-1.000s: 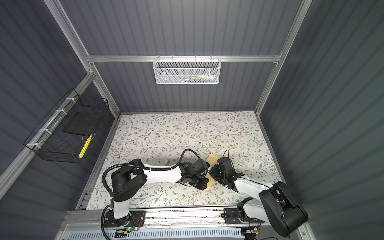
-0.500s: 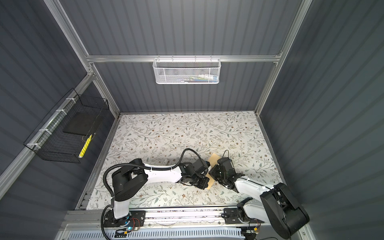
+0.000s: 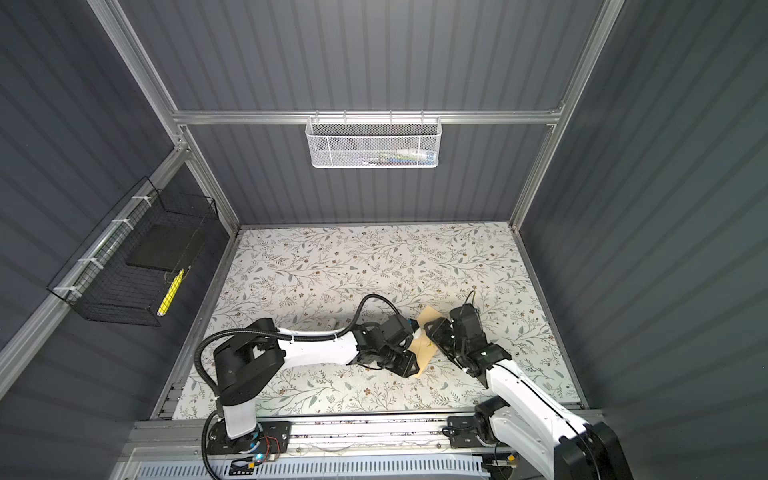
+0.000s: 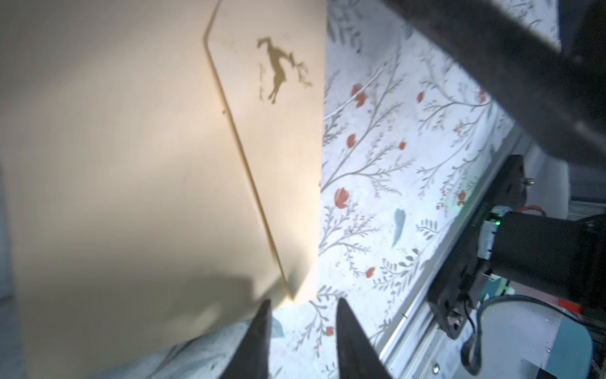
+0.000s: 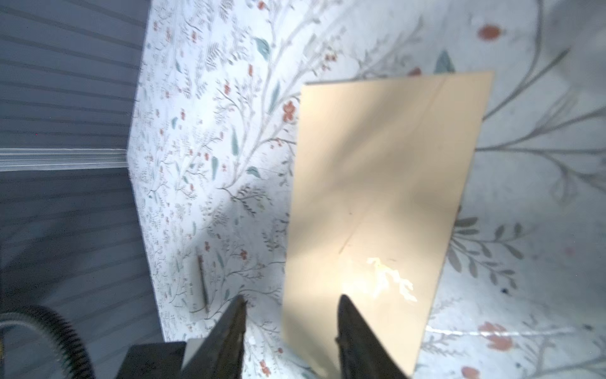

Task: Place the letter into the envelope and seal it
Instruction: 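Release the envelope and lift both grippers away from it, then move the left gripper to the white glue stick and grasp it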

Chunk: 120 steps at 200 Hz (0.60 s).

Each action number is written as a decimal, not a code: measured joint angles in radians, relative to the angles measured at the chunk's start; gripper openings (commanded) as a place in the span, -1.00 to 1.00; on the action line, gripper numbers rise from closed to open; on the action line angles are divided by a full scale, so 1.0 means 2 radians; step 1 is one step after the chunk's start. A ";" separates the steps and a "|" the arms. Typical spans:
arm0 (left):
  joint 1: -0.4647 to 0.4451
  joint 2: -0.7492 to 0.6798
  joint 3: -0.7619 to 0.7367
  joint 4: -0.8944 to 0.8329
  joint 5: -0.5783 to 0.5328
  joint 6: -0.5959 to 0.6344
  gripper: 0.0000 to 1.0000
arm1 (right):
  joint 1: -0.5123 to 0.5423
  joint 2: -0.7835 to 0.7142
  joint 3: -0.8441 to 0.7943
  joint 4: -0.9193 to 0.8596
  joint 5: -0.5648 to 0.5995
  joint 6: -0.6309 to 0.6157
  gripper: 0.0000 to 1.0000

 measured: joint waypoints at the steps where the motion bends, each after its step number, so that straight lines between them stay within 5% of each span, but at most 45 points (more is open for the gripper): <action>1: 0.000 -0.003 0.000 -0.002 -0.001 0.001 -0.07 | -0.002 -0.003 0.003 -0.004 -0.001 -0.003 0.18; 34: 0.018 -0.096 0.008 -0.023 -0.010 0.012 0.33 | -0.073 -0.061 0.059 -0.094 -0.026 -0.050 0.51; 63: 0.082 -0.187 0.013 -0.068 -0.035 0.041 0.82 | -0.116 -0.095 0.073 -0.163 -0.044 -0.097 0.82; 84: 0.126 -0.231 0.034 -0.137 -0.086 0.072 0.89 | -0.118 -0.115 0.073 -0.191 -0.070 -0.122 0.98; 120: 0.172 -0.255 0.063 -0.274 -0.153 0.123 0.93 | -0.118 -0.177 0.056 -0.191 -0.105 -0.142 0.98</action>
